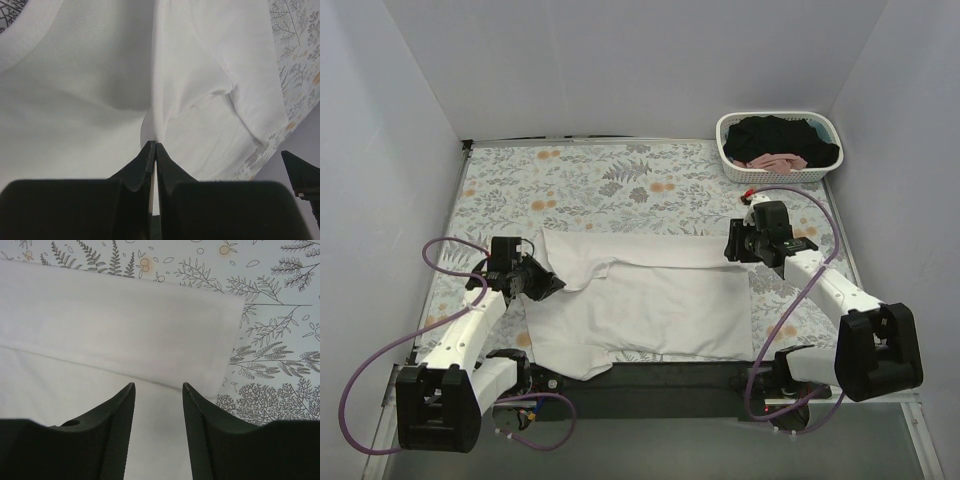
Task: Fold and stack the t-shirts
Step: Fold the tshirt
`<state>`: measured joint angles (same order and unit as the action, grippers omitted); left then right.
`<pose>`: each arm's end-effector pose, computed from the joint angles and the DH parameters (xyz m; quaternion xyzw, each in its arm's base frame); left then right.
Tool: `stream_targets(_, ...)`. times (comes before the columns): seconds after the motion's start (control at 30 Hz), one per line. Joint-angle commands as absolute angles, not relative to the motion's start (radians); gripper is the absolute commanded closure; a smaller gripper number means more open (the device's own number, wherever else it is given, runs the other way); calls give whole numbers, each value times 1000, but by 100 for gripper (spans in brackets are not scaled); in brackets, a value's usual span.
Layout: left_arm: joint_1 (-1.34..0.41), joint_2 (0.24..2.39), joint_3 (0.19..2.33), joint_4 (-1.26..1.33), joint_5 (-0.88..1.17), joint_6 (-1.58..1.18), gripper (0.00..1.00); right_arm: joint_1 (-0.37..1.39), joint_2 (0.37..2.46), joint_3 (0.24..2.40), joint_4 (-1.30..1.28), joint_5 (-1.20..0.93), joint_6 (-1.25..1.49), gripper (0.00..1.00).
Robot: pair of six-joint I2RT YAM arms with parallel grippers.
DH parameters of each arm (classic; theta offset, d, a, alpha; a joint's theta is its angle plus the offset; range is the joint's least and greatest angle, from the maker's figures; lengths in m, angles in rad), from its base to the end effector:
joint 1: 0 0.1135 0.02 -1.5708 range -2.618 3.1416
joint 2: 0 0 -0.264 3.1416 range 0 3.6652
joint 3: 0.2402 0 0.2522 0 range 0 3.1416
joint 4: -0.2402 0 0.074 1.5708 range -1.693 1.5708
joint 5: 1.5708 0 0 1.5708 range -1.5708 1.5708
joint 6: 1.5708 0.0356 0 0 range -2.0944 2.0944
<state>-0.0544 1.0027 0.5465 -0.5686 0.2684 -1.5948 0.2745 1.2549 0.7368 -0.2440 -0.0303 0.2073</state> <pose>0.1798 -0.0192 0.1894 -0.6386 0.7101 -0.2837 0.0868 0.2498 0.0715 0.2196 -0.0368 0.9185 0.1074 0.3787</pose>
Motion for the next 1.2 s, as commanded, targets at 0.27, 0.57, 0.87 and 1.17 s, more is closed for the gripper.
stream_targets(0.27, -52, 1040, 627, -566, 204, -1582, 100, 183, 1391, 634, -83, -107, 265, 53)
stream_targets(0.57, -52, 1159, 735, -509, 201, -1559, 100, 201, 1368, 744, -195, -124, 175, 46)
stream_targets(0.87, -51, 1388, 873, -428, 167, -1488, 100, 389, 1335, 802, -40, -301, 354, 47)
stream_targets(1.17, -51, 1488, 922, -388, 170, -1460, 100, 673, 1532, 793, 467, -425, 685, 45)
